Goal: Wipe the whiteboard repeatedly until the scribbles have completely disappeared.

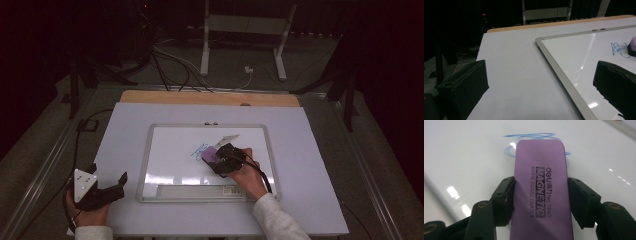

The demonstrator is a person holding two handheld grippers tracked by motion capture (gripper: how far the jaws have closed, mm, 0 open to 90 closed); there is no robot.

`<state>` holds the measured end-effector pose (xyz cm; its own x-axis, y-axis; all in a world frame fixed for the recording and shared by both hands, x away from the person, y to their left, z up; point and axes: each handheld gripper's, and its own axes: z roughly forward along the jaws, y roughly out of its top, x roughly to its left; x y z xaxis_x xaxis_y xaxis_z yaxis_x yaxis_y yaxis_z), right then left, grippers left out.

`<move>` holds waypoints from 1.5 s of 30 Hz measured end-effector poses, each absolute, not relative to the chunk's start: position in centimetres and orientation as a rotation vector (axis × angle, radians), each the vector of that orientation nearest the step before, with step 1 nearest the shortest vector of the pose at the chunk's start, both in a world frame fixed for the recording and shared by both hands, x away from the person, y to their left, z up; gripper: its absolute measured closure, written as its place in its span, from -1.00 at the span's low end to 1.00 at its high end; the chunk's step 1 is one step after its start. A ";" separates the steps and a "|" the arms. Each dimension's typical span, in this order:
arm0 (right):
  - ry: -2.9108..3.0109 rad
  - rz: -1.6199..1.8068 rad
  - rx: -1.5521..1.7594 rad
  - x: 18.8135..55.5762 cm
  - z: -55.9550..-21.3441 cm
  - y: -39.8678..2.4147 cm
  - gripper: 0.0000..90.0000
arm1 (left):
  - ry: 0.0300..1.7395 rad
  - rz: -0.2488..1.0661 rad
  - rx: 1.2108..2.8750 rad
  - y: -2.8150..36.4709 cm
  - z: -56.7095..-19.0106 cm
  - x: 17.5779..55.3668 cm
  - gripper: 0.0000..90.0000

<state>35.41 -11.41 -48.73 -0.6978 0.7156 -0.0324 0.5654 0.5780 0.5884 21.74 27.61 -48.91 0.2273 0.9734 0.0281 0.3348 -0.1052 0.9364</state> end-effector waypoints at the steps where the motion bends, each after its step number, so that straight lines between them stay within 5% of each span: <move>1: 2.520 0.796 1.081 35.8 -48.7 -11.7 -0.08 | 1.253 0.902 1.611 27.6 -48.9 21.7 -0.99; 8: 2.374 0.748 1.276 38.3 -48.8 -14.2 -0.08 | 1.252 0.901 1.618 27.6 -48.9 21.8 -0.99; 35: 2.553 0.814 1.120 37.0 -48.7 -11.5 -0.09 | 1.250 0.901 1.618 27.6 -48.9 21.8 -0.99; 45: 2.340 0.759 1.309 39.1 -49.0 -13.4 -0.09 | 1.251 0.900 1.619 27.6 -49.0 21.8 -0.99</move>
